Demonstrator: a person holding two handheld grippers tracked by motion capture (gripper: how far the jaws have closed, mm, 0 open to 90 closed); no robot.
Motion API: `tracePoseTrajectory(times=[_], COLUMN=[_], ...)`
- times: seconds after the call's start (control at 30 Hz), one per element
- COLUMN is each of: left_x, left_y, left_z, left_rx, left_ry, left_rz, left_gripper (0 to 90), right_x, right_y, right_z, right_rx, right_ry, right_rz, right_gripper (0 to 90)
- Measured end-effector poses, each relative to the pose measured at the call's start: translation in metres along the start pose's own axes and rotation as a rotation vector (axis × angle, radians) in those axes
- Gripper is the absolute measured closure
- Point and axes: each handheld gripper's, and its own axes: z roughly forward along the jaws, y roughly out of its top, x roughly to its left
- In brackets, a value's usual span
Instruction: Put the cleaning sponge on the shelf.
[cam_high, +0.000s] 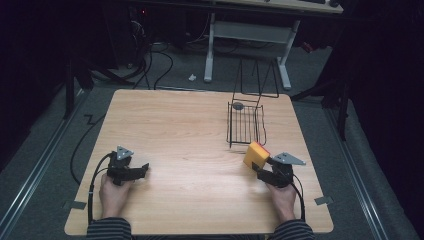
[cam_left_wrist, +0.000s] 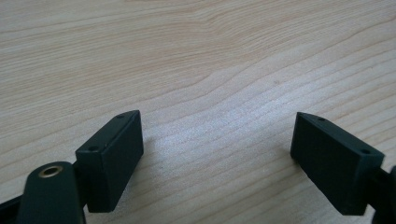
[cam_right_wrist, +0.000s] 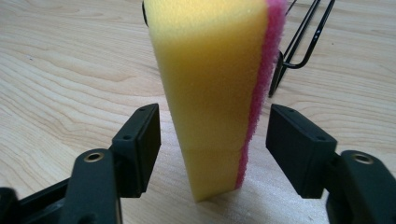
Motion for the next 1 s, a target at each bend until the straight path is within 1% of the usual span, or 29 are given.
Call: tracePoseTrajectory(times=[0.1, 0.13, 0.2, 0.47, 0.53, 0.67, 0.73, 0.83, 1.0], left_x=[0.0, 0.0, 0.0, 0.0, 0.0, 0.0, 0.0, 0.0, 0.0], left_y=[0.0, 0.0, 0.0, 0.0, 0.0, 0.0, 0.0, 0.0, 0.0], left_z=[0.0, 0.0, 0.0, 0.0, 0.0, 0.0, 0.0, 0.0, 0.0], left_rx=[0.0, 0.0, 0.0, 0.0, 0.0, 0.0, 0.0, 0.0, 0.0], left_ry=[0.0, 0.0, 0.0, 0.0, 0.0, 0.0, 0.0, 0.0, 0.0], left_rz=[0.0, 0.0, 0.0, 0.0, 0.0, 0.0, 0.0, 0.0, 0.0], left_gripper=[17.6, 17.6, 17.6, 17.6, 17.6, 17.6, 17.6, 17.6, 17.6], right_x=[0.0, -0.001, -0.001, 0.003, 0.003, 0.004, 0.005, 0.005, 0.005], right_y=[0.0, -0.001, -0.001, 0.0, 0.0, 0.0, 0.0, 0.0, 0.002], right_z=[0.002, 0.002, 0.003, 0.001, 0.0, -0.002, -0.003, -0.004, -0.01], right_rx=[0.002, 0.003, 0.003, -0.008, -0.012, -0.013, -0.012, -0.022, -0.034], right_ry=[0.001, 0.001, 0.002, -0.008, -0.004, 0.001, 0.0, 0.007, 0.014], right_rz=[0.011, 0.004, 0.008, -0.038, -0.034, -0.047, -0.046, -0.055, -0.048], right_gripper=[39.7, 40.7, 43.2, 54.6, 56.8, 59.0, 59.5, 60.0, 60.4])
